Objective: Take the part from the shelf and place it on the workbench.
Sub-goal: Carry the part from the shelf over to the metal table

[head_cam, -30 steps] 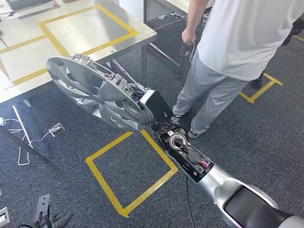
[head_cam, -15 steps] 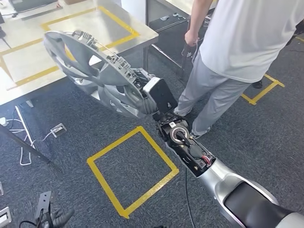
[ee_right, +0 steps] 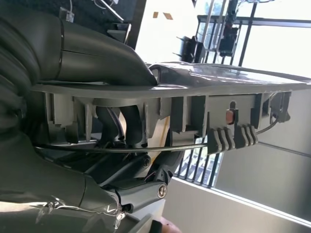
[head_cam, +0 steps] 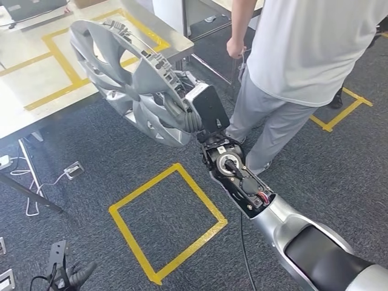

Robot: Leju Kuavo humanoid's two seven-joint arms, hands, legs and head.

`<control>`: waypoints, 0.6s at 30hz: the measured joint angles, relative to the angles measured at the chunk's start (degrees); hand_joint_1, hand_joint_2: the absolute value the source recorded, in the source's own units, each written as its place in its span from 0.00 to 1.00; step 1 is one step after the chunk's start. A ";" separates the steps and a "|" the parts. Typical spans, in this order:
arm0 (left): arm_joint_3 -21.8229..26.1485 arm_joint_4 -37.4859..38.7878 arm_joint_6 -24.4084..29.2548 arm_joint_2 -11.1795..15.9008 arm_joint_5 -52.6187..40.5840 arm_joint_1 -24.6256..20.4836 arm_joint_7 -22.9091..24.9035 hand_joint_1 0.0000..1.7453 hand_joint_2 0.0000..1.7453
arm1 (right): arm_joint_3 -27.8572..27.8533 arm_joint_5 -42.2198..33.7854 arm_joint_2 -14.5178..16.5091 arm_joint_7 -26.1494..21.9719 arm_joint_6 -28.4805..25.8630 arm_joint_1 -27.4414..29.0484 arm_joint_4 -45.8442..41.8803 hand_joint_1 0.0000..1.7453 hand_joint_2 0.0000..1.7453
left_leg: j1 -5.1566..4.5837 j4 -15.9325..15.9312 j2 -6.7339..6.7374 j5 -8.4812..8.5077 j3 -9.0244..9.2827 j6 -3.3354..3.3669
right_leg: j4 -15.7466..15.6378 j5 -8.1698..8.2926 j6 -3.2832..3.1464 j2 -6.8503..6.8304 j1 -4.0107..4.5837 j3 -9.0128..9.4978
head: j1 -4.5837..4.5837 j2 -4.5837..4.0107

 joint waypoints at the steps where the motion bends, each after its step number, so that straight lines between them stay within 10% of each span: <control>1: 0.00 0.00 0.10 -0.02 0.11 0.11 -0.04 0.00 1.00 | 0.03 -0.15 0.00 0.02 0.01 -0.09 0.00 1.00 1.00 | -0.06 2.44 0.00 -0.06 -1.95 0.14 | 0.00 -0.20 -0.23 0.01 0.19 0.19 | -0.02 0.00; 3: 0.00 0.00 0.32 -0.03 0.28 0.29 -0.09 0.00 1.00 | 0.05 -0.50 0.00 0.07 0.07 -0.15 0.01 1.00 1.00 | -0.27 0.57 0.00 3.07 -2.54 0.79 | -0.01 -0.70 -0.52 0.05 0.58 0.81 | -0.07 0.00; 6: 0.00 0.00 0.56 0.08 0.39 0.37 -0.21 0.00 1.00 | 0.08 -1.35 0.00 0.04 0.33 -0.19 0.04 1.00 1.00 | -1.28 -11.70 0.10 9.57 2.15 2.52 | -0.08 -1.60 -0.27 0.11 1.02 1.72 | -0.11 -0.01; 12: 0.00 0.00 0.97 0.03 0.57 1.37 -0.10 0.00 1.00 | 0.07 -2.99 0.00 0.05 -0.14 -0.04 0.11 1.00 1.00 | -1.21 -15.82 0.00 8.99 4.71 3.43 | 1.70 -4.00 1.26 -0.15 1.14 1.24 | 0.20 -0.01; 16: 0.00 0.02 0.97 -0.03 0.61 1.88 -0.14 0.00 1.00 | 0.09 -3.14 0.00 -0.06 -0.19 0.14 0.32 1.00 1.00 | -1.22 -16.07 -0.12 8.06 6.05 4.04 | 15.94 -8.21 1.72 -0.13 1.06 -6.66 | 0.62 -0.01; 18: -0.01 0.02 0.97 -0.09 0.65 2.18 -0.13 0.00 1.00 | 0.10 -3.06 0.00 -0.06 -0.34 0.23 0.66 1.00 1.00 | -1.20 -15.89 -0.27 7.36 6.83 3.94 | 15.27 -5.24 1.87 -0.15 1.00 -7.73 | 0.76 -0.01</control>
